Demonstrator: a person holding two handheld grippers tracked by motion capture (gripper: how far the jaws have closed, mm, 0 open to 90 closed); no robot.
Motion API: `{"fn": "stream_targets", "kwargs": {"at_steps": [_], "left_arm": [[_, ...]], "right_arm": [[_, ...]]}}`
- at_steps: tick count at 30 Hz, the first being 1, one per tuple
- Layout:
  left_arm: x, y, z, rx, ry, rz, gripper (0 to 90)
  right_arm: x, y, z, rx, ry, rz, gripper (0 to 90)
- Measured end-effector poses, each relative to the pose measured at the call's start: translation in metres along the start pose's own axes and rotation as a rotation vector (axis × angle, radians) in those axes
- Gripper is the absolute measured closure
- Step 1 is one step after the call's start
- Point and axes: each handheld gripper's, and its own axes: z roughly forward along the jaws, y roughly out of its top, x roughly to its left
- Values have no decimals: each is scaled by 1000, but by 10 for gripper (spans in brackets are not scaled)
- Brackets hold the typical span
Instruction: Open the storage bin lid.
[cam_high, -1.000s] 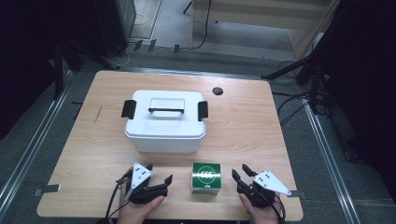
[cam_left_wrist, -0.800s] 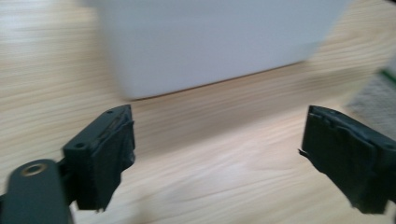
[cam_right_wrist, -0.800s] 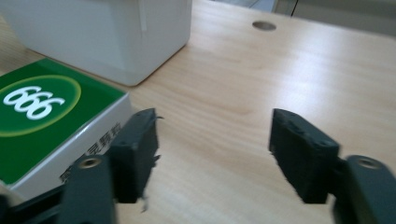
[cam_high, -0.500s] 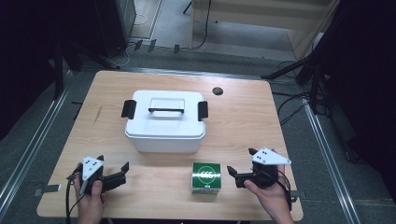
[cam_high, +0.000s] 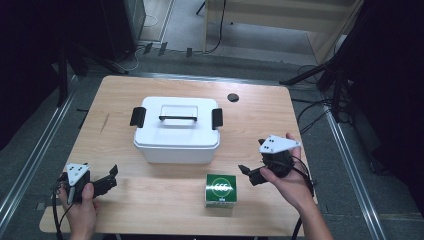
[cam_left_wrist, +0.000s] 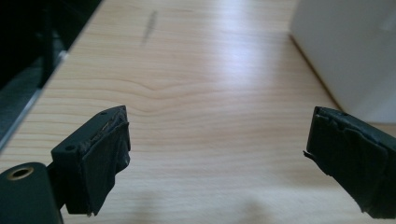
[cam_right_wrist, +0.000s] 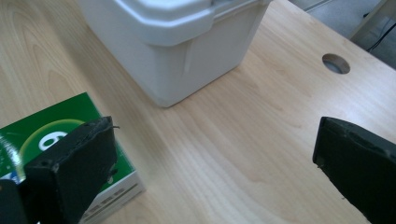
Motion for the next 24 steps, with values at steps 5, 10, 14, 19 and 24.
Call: {"fn": "stream_targets", "kwargs": {"at_steps": [5, 10, 14, 19, 24], "left_arm": [[2, 4, 10, -6, 65, 18, 65], [5, 9, 20, -9, 66, 26, 65], [8, 8, 22, -15, 53, 0, 65], [5, 5, 23, -43, 55, 10, 65], [4, 5, 25, -41, 48, 21, 65]], "right_arm": [[-13, 18, 2, 36, 4, -47, 62], [-16, 40, 5, 84, 23, -126, 81], [-16, 51, 7, 113, 29, -167, 90], [-22, 68, 14, 141, 63, -190, 150], [-20, 85, 20, 169, 117, -222, 209]]}}
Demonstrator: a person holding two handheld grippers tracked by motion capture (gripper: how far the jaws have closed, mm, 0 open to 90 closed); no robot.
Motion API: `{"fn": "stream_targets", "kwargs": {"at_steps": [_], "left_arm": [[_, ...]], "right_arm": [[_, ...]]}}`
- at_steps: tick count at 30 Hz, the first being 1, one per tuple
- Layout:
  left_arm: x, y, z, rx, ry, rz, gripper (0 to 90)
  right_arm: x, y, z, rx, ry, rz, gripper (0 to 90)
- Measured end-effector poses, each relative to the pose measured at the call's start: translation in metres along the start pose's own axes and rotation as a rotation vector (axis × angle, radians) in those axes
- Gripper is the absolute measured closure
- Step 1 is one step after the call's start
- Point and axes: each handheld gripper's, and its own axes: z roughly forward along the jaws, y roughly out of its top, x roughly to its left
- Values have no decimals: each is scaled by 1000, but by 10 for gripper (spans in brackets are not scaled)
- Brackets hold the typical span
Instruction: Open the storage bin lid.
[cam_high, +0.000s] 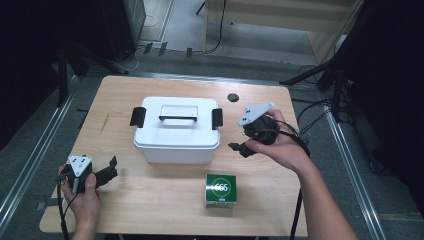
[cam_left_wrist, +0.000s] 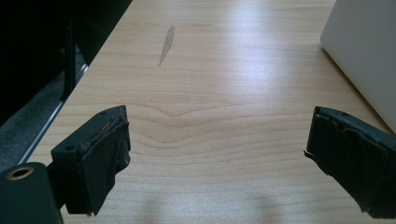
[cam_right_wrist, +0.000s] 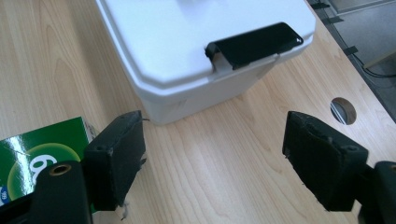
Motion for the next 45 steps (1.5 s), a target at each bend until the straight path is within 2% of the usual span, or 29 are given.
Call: {"fn": "stream_targets", "kwargs": {"at_steps": [4, 5, 9, 13, 17, 21, 24, 32, 40, 45], "left_arm": [[-1, 0, -1, -7, -2, 12, 65], [-1, 0, -1, 2, -29, 23, 65], [-1, -1, -3, -2, -62, 41, 65], [-3, 0, -1, 7, -64, 50, 65], [-2, 0, 0, 9, -59, 46, 65], [-3, 0, -1, 1, -62, 47, 66], [-3, -1, -1, -1, -63, 53, 65], [-4, -1, -1, -1, -68, 67, 65], [-5, -1, -2, 9, -77, 74, 66], [-5, -1, -2, 9, -80, 74, 66]], "right_arm": [[-4, 8, 3, 19, 25, -8, 193], [-8, 13, 4, 35, 63, -41, 185], [-14, 21, 4, 41, 88, -61, 193], [-18, 30, 5, 53, 75, -75, 219], [-20, 43, 13, 70, 67, -93, 291], [-18, 56, 24, 109, 56, -141, 369], [-14, 65, 31, 122, 70, -167, 436], [-11, 87, 45, 151, 88, -233, 526], [-7, 104, 55, 174, 91, -259, 625], [-8, 110, 59, 171, 103, -256, 677]]}}
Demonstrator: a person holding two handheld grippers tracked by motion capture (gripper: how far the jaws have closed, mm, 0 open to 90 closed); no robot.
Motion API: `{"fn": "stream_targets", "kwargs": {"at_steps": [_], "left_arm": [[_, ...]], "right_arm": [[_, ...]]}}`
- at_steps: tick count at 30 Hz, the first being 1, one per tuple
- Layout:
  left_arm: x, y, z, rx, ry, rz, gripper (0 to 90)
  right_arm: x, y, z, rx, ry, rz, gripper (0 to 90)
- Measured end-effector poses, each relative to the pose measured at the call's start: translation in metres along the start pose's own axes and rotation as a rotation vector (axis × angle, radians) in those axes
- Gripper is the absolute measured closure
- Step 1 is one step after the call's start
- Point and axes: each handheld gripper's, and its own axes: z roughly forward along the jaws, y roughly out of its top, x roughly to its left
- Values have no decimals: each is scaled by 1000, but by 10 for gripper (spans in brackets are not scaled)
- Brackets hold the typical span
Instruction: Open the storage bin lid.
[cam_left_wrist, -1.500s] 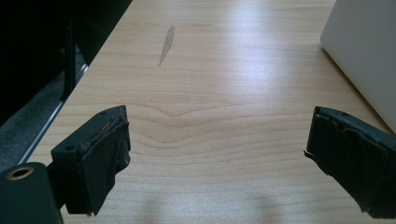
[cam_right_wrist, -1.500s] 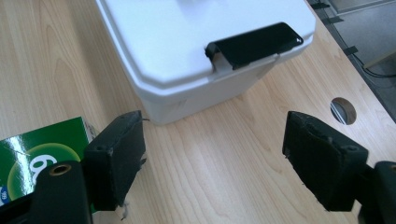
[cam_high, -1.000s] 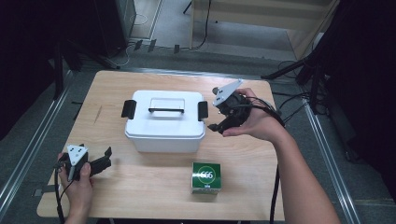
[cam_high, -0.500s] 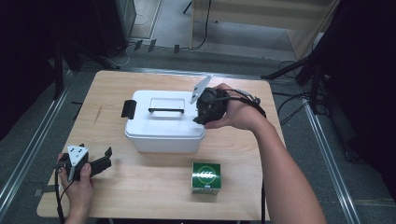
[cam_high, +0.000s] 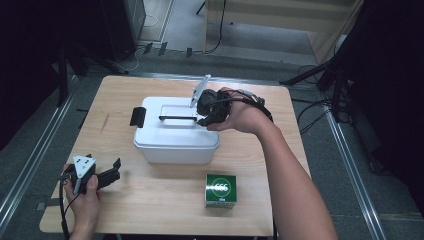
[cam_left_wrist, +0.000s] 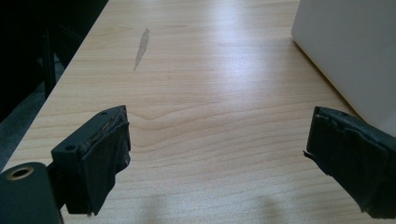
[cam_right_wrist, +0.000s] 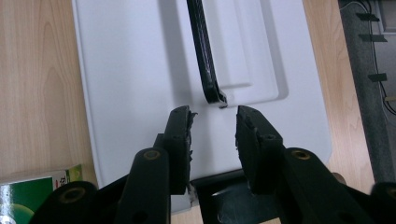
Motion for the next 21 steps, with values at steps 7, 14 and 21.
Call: {"fn": "stream_targets", "kwargs": {"at_steps": [7, 14, 21], "left_arm": [[0, 0, 0, 3, -6, -5, 73], [0, 0, 0, 4, -7, -4, 73], [0, 0, 0, 8, -9, -2, 73]], "right_arm": [[0, 11, 4, 7, 16, -29, 711], [-1, 20, 11, 32, 25, -49, 748], [1, 33, 19, 55, 7, -76, 726]]}}
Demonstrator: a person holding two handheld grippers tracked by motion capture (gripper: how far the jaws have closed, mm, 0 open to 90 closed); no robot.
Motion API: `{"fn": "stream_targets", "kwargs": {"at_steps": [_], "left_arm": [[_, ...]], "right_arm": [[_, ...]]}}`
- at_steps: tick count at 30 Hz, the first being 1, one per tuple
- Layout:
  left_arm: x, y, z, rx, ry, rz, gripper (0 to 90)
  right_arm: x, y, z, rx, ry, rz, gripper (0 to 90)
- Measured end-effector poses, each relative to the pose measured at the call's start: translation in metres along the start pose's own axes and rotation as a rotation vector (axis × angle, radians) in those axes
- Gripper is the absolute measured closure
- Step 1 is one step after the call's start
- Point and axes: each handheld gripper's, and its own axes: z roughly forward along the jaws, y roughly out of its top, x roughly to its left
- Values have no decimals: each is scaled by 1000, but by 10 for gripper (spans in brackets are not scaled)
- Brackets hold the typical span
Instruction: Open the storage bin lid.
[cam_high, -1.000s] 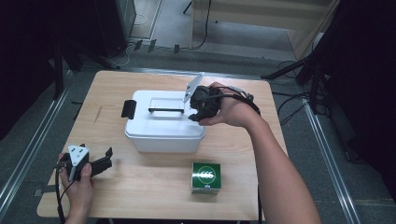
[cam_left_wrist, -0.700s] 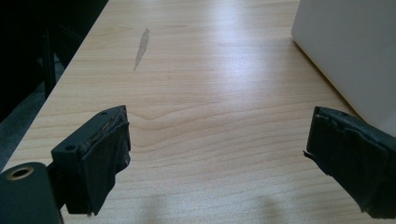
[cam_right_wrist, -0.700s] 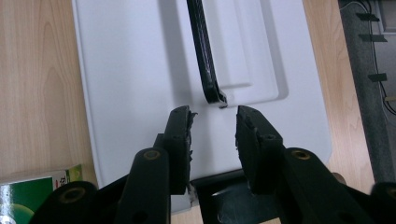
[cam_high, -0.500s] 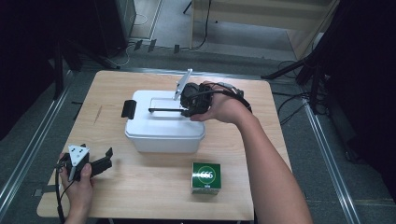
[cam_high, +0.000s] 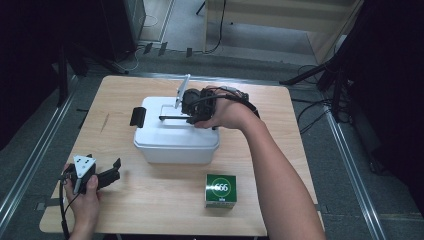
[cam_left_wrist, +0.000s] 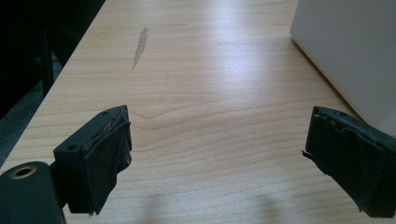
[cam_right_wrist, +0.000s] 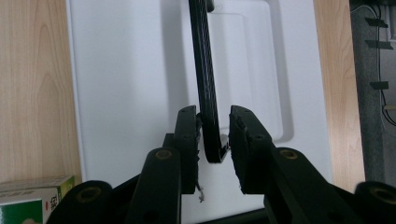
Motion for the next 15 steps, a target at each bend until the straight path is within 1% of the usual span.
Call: {"fn": "stream_targets", "kwargs": {"at_steps": [1, 2, 3, 5, 6, 10, 13, 14, 15], "left_arm": [[0, 0, 0, 1, -1, 1, 73], [0, 0, 0, 1, -2, 2, 73], [0, 0, 0, -2, -1, 1, 73], [0, 0, 0, 1, -3, 1, 73], [0, 0, 0, 2, -3, 1, 73], [0, 0, 0, 3, -5, 2, 73], [0, 0, 1, 3, -6, 4, 73], [0, 0, 0, 3, -6, 3, 73], [0, 0, 0, 3, -6, 2, 73]], "right_arm": [[0, 2, 1, 1, -8, -14, 717], [1, 4, 2, 10, -18, -5, 710], [1, 5, 3, 14, -22, -12, 713], [1, 9, 5, 19, -10, -21, 727], [1, 11, 7, 22, -5, -34, 731], [3, 18, 12, 42, -14, -43, 747], [2, 22, 16, 55, -13, -60, 755], [2, 24, 17, 59, -15, -60, 759], [3, 25, 17, 69, -20, -40, 766]]}}
